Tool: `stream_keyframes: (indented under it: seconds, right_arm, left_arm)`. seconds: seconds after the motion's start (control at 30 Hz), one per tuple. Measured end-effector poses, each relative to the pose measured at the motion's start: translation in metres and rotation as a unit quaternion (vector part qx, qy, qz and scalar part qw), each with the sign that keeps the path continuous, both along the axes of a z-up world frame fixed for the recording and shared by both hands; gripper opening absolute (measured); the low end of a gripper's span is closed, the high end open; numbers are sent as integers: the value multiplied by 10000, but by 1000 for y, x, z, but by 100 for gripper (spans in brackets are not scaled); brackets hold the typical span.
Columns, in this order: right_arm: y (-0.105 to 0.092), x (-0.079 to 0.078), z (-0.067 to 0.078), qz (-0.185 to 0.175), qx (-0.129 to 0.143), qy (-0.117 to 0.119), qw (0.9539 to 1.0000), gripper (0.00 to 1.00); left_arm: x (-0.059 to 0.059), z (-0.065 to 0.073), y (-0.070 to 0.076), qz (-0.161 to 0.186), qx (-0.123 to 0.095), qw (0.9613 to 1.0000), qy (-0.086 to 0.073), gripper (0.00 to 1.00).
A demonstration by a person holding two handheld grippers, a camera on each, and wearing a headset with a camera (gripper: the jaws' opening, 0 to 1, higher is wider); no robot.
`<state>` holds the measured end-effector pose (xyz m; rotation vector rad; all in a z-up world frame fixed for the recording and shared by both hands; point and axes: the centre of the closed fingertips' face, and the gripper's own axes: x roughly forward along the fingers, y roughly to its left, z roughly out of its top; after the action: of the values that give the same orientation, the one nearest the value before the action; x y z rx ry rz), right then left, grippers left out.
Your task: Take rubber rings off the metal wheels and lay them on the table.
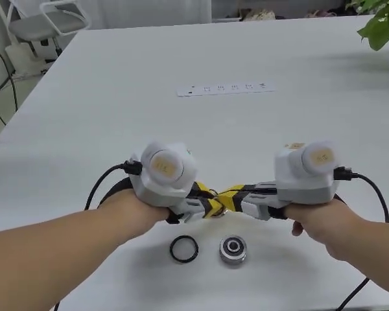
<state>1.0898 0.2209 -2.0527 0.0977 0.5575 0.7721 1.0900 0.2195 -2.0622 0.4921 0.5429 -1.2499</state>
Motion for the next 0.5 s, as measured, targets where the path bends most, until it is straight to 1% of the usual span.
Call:
stream_keyframes:
  seconds: [0.17, 0.27, 0.4, 0.5]
  right_arm:
    - [-1, 0, 3, -95, 179, 113, 9997, 0]
    - [0, -1, 3, -91, 171, 115, 9997, 0]
    - [0, -2, 4, -92, 225, 140, 9996, 0]
    - [-1, -1, 6, -111, 289, 151, 9994, 0]
  left_arm:
    - [0, 1, 0, 30, -41, 10000, 32, 7]
    - [0, 0, -1, 49, -25, 10000, 51, 7]
    - [-1, 1, -1, -83, 67, 9999, 51, 8]
    - [-3, 7, -3, -152, 28, 9999, 62, 10]
